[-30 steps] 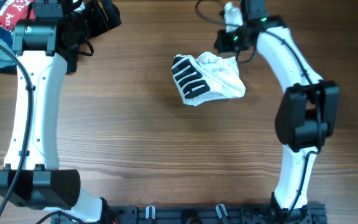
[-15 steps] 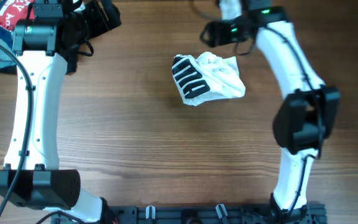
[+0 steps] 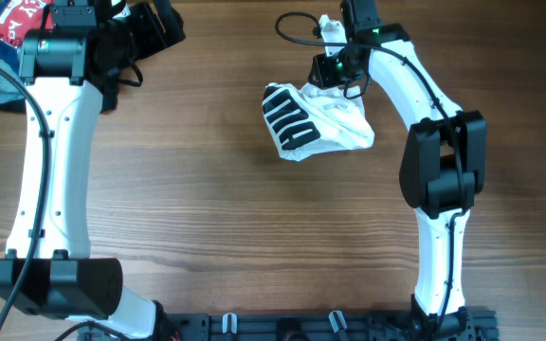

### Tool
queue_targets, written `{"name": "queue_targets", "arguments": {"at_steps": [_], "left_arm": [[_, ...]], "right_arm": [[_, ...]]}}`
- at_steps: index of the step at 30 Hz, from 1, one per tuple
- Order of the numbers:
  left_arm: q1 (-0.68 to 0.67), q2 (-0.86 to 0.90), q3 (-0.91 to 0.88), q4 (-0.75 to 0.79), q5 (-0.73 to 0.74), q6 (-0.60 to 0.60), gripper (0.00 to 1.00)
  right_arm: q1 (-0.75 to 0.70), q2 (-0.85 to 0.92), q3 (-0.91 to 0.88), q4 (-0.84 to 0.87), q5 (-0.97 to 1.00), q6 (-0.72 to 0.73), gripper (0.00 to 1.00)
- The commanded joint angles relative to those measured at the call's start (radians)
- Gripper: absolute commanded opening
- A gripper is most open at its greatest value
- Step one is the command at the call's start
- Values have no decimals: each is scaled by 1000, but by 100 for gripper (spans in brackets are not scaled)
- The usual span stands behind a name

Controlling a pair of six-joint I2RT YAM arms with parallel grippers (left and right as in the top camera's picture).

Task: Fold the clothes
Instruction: 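Adjust the bundle's right side with the right gripper and lift away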

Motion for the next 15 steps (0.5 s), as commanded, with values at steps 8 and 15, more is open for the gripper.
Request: {"name": "queue_targets", "arguments": {"at_steps": [8,15], "left_arm": [[2,10,-2,-1,-6,20,100],[2,10,-2,0,-6,20,100]], "right_arm": [[-50,-75,17,21,-126,80,4],[-154,-209,18,1,-63,78,4]]}}
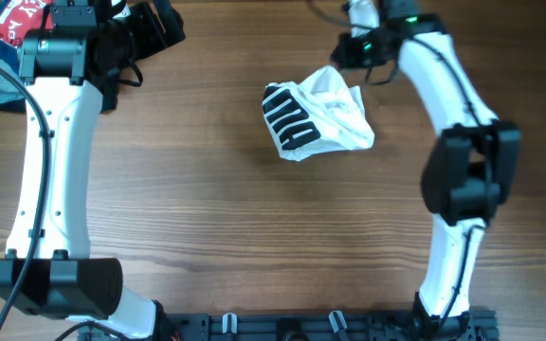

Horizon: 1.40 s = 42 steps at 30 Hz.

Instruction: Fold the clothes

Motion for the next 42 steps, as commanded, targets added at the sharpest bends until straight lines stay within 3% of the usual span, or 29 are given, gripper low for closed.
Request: {"name": "queue_targets", "arguments": {"at_steps": [1,5,9,13,17,18,21,23,29,30,42], "left_arm": [[1,10,-2,0,-6,20,100],[2,9,-2,0,-6,20,100],[2,10,-2,0,-6,20,100],[2,10,-2,0,-66,23,100],[28,9,-2,-1,-88,22,100],[29,9,-2,0,-89,23,100],[28,9,-2,-1,-88,23,100],[28,9,-2,-1,-89,23,100],[28,9,-2,-1,-88,22,100],[28,9,-2,-1,-89,23,100],[28,9,-2,-1,-89,23,100]], "right_arm": [[-50,-84,19,-10,48,11,4],[-113,-86,19,18,69,-2,4],[-109,-86,19,-47,-63,-86,8],[-32,-85,18,-190,-77,-178,45],[53,-65,8,-304,-82,-262,69],[74,-56,-13,-322,-84,-286,71],[96,-52,-68,-330,-85,-311,70],[100,-52,-114,-329,-85,-310,62],[81,-52,-248,-334,32,-204,7],[71,-52,-251,-343,37,-199,4],[-50,-154,-187,-378,29,-111,4]]}}
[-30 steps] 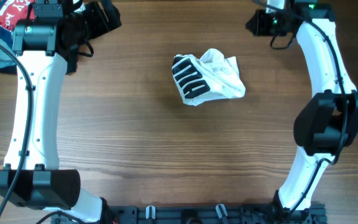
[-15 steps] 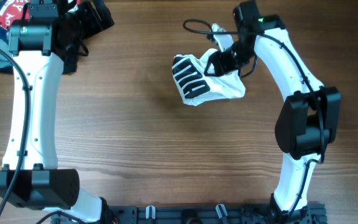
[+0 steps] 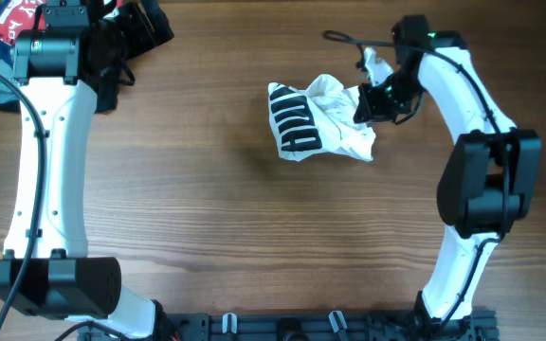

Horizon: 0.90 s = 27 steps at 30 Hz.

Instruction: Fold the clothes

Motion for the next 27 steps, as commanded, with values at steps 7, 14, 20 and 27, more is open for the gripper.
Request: {"name": "queue_targets", "arguments": {"at_steps": [7,14,20,27], "left_arm": [[3,10,-2,-1,-10,15,100],[3,10,-2,-1,-9,15,100],[3,10,-2,-5,-9,15,100],[3,10,-2,-6,-9,15,100]], "right_arm": [[44,-70,19,89,-73,101,29],[149,1,-9,184,68,206,39],[204,41,-9,203,127,227,23],[291,57,-13,216,129,224,21]]}}
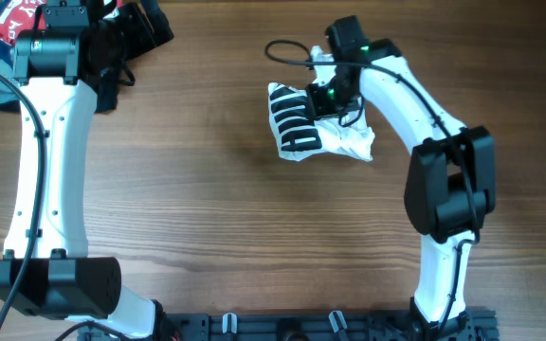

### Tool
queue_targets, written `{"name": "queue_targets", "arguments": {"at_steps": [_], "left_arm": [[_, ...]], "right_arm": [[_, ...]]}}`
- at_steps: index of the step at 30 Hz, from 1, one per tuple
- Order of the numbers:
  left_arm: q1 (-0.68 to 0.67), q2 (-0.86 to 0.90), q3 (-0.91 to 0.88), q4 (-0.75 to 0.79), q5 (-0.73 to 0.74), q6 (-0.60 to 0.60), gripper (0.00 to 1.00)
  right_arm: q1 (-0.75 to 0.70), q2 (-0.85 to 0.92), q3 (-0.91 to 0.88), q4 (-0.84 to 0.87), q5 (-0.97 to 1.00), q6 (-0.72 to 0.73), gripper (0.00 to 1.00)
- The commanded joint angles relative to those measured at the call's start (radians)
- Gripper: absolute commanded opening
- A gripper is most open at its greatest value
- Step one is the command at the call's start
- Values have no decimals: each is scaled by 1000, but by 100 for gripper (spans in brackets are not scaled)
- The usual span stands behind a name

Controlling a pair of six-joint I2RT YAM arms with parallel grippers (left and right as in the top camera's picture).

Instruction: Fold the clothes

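A white garment with a black striped print lies crumpled on the wooden table, right of centre at the back. My right gripper is down on the garment's upper middle. Its fingers are hidden under the wrist, so open or shut cannot be told. At the far left corner my left gripper hangs over a pile of clothes, its jaws lost against dark fabric there.
A heap of clothes in red, blue and grey sits at the table's far left corner. A black cable loops off the right arm above the garment. The arms' bases stand at the front edge.
My right gripper has moved left from the garment's right edge to its upper middle. The garment's raised top fold now lies flatter. The left arm has stayed put.
First my right gripper was over the garment's top edge. Then it stood farther back and right, off the cloth. Later it was at the garment's right side with the cloth bunched up, and now it is over the upper middle. The left arm barely moved throughout.
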Motion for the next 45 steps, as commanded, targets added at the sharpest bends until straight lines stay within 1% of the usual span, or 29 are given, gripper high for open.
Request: {"name": "queue_targets", "arguments": {"at_steps": [1,4,8,14,20,22,25,26,30,33,37,39,41,45], "left_arm": [[3,10,-2,-1,-8,15,100],[3,10,-2,-5,-9,16,100],[3,10,-2,-4,-9,16,100],[3,10,-2,-3,-9,16,100],[3,10,-2,-3,-9,16,100],[3,10,-2,-3,-9,16,100],[3,10,-2,-3,-9,16,100],[3,10,-2,-3,-9,16,100],[3,10,-2,-2,-9,16,100],[3,10,-2,0,-9,16,100],[3,11,-2,8,-9,16,100],[3,12,-2,8,-9,16,100],[3,17,-2,8,-9,16,100],[3,26,-2,8,-9,16,100]], "right_arm": [[51,25,-14,-9,19,11,20],[82,25,-14,-35,20,12,20],[81,25,-13,-26,19,16,30],[5,-2,3,-24,-17,40,33],[-28,-5,3,-6,-18,98,34],[-29,-5,3,22,-19,126,34],[-29,-8,9,56,-68,128,34],[-31,-8,16,54,-67,151,33],[-58,-18,20,46,-71,169,33],[-84,-32,20,34,-101,168,27],[-119,-107,20,29,-142,167,27],[-123,-137,20,28,-136,167,37],[-122,-135,19,23,-110,169,43],[-118,-82,5,-2,-111,171,42]]}}
